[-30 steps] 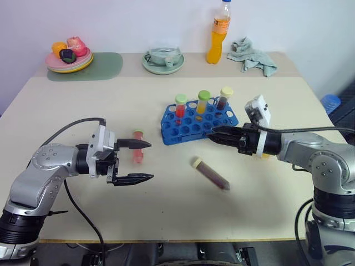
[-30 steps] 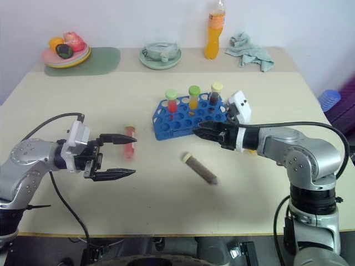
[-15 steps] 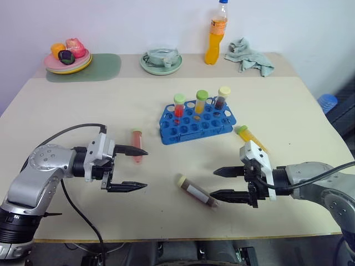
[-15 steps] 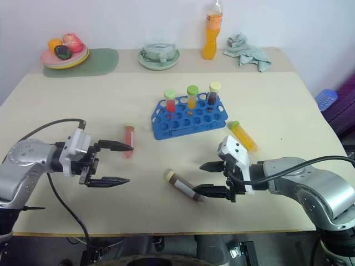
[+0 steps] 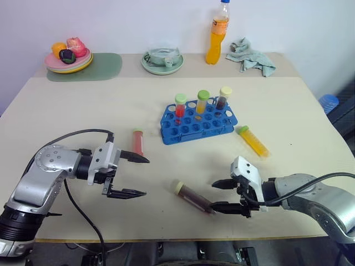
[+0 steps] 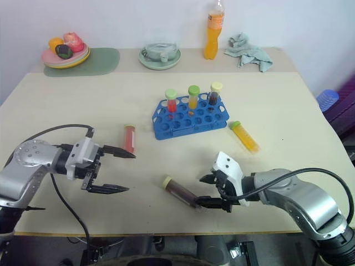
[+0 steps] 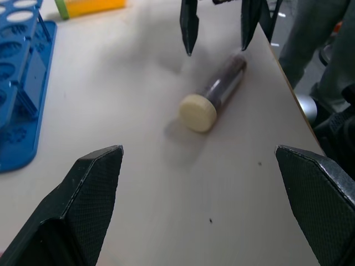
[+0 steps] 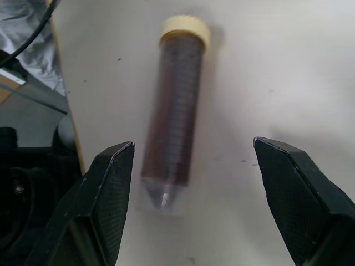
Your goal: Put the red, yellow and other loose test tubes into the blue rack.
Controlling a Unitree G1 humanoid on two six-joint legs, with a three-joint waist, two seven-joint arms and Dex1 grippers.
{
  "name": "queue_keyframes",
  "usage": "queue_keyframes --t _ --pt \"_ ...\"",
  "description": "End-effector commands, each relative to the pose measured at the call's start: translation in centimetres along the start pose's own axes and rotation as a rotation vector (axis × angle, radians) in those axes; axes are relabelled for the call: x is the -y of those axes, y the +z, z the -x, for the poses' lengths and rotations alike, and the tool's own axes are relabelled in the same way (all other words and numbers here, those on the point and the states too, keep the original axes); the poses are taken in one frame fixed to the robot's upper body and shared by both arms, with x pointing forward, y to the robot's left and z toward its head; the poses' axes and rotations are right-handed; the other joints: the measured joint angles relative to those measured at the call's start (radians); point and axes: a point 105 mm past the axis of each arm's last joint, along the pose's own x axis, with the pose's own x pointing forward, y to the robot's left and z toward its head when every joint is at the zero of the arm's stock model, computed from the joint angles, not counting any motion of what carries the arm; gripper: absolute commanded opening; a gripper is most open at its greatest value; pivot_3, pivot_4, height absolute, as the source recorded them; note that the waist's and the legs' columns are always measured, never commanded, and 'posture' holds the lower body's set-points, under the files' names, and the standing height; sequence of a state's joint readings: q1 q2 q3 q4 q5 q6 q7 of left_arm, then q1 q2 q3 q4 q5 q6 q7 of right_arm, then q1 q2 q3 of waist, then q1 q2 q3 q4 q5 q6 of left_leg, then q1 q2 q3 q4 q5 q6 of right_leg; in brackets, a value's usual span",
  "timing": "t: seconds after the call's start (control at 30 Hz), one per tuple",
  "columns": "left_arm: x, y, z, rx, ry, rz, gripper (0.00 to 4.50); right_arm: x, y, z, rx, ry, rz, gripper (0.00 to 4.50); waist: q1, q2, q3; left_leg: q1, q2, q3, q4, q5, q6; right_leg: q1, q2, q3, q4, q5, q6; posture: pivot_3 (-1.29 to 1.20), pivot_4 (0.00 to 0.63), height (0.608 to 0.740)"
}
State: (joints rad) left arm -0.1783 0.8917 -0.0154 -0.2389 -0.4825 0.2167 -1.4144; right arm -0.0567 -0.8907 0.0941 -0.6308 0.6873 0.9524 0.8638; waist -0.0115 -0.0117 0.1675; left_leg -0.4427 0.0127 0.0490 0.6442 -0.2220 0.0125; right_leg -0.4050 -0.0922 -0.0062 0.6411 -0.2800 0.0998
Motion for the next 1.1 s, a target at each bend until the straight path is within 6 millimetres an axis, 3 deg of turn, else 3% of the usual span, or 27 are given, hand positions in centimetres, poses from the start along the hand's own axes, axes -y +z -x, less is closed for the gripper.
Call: queue_keyframes --t 0.03,0.83,1.1 --pt "0.2 0.8 0.4 -0.001 -0.004 -0.024 4.5 -0.3 0.3 0.3 0.002 0.02 0.033 3.48 0.001 0.0 0.0 0.0 0.0 0.0 0.0 0.0 0.0 0.0 0.0 0.0 0.0 0.0 0.0 0.0 0.15 0.74" --pt "-0.2 1.5 0.6 -0.019 -0.008 -0.024 4.5 0.8 -0.1 -0.9 -0.037 -0.05 0.058 3.48 -0.001 0.0 0.0 0.0 0.0 0.001 -0.002 0.0 0.0 -0.001 -0.002 0.0 -0.002 0.0 0.0 0.0 0.15 0.74" --pt "-0.4 1.3 0.2 -0.009 0.003 -0.026 4.5 5.0 1.2 -1.1 -0.011 -0.27 0.067 3.48 -0.001 0.0 0.0 0.0 0.0 0.001 -0.002 0.0 0.0 -0.001 -0.002 -0.001 -0.002 0.001 -0.001 0.0 0.15 0.74"
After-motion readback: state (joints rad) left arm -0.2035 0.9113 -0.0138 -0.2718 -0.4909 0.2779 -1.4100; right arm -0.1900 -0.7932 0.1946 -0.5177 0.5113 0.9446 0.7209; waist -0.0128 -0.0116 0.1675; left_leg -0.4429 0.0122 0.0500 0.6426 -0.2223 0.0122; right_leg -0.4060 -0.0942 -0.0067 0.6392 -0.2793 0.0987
